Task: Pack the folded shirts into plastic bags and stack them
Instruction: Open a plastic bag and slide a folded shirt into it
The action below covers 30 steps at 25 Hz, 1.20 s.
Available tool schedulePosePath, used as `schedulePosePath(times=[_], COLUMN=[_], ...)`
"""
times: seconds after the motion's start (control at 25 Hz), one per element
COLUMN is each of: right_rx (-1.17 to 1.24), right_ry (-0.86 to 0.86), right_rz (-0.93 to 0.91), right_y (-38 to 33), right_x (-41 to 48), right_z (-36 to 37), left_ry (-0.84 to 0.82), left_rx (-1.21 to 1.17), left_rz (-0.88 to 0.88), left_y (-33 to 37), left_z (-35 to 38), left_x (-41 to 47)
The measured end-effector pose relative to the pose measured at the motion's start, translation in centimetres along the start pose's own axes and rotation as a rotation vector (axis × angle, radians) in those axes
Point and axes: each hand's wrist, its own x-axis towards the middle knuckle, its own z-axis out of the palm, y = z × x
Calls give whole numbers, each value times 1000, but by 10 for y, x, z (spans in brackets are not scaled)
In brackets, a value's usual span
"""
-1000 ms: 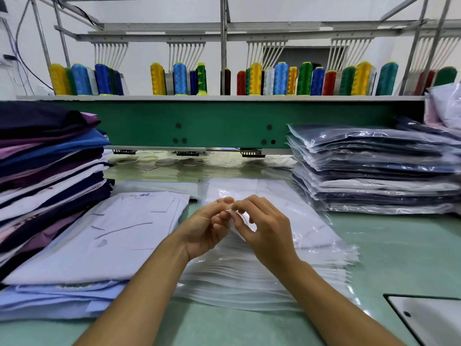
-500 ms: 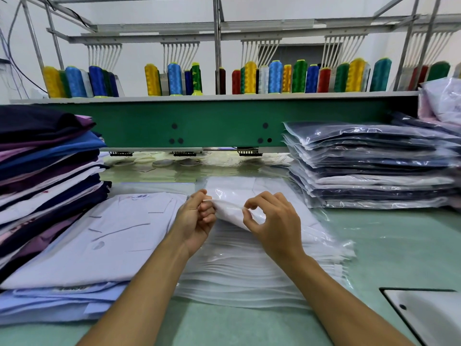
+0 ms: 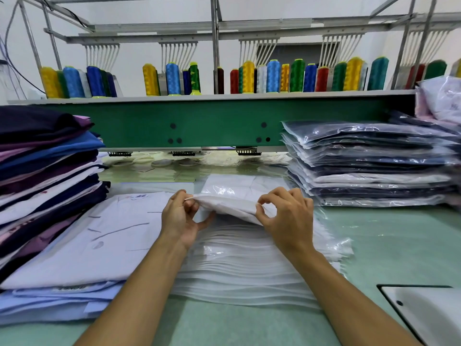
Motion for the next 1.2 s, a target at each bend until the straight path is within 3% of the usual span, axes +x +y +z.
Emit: schedulePosePath(times=[0.56, 1.2], right_rx=[-59, 122], right_ry=[22, 109], right_rz=[155, 306], right_y=[21, 31], right_x=[10, 13], right_z=[-12, -13], left_ry=[57, 87], left_rx=[-18, -79], left_rz=[129, 177], left_y=[2, 3], left_z=[-4, -5], left_x=[3, 5])
